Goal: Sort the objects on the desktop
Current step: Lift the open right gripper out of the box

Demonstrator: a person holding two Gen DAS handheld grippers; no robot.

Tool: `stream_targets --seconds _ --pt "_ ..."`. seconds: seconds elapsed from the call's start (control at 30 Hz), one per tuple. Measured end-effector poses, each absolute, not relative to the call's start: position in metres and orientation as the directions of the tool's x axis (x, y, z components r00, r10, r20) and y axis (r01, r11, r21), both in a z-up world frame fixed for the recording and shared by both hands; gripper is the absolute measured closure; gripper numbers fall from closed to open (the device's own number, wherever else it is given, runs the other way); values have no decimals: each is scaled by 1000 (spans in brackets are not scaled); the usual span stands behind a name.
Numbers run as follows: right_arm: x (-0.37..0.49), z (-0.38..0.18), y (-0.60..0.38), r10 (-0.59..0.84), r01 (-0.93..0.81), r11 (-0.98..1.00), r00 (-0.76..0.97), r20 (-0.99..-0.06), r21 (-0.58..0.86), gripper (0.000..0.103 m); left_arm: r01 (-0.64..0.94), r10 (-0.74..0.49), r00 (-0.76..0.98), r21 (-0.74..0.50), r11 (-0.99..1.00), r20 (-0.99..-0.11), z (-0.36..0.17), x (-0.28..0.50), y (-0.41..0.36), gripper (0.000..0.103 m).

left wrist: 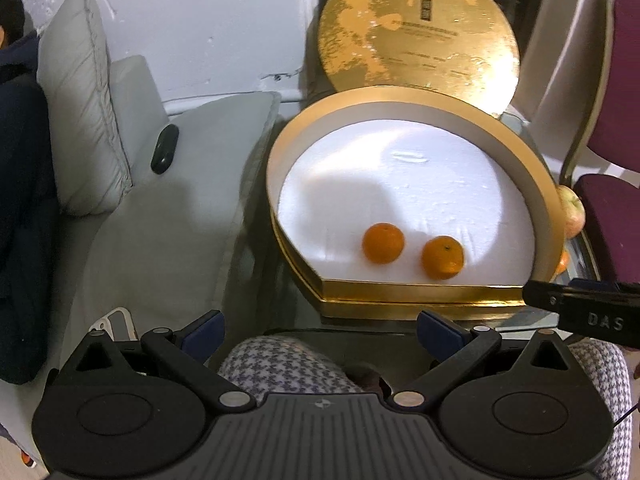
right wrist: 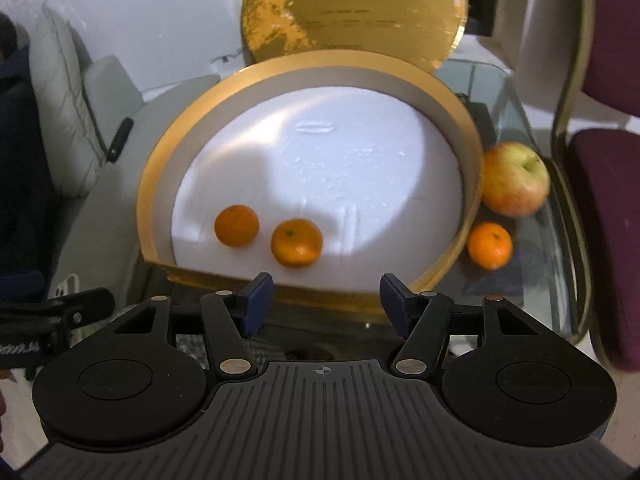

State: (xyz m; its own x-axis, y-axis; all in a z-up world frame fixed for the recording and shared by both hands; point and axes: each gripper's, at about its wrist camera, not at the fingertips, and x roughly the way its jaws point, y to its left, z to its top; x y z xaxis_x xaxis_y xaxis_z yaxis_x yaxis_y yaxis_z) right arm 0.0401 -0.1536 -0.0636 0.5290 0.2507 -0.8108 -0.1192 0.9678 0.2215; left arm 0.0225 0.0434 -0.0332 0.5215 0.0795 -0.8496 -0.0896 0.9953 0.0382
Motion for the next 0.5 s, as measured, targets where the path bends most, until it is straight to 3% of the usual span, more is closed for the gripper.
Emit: stream_targets --seconds 0.5 --pt "-5 -69 -201 266 -32 954 554 -789 299 36 7 78 533 96 995 -842 -27 15 1 1"
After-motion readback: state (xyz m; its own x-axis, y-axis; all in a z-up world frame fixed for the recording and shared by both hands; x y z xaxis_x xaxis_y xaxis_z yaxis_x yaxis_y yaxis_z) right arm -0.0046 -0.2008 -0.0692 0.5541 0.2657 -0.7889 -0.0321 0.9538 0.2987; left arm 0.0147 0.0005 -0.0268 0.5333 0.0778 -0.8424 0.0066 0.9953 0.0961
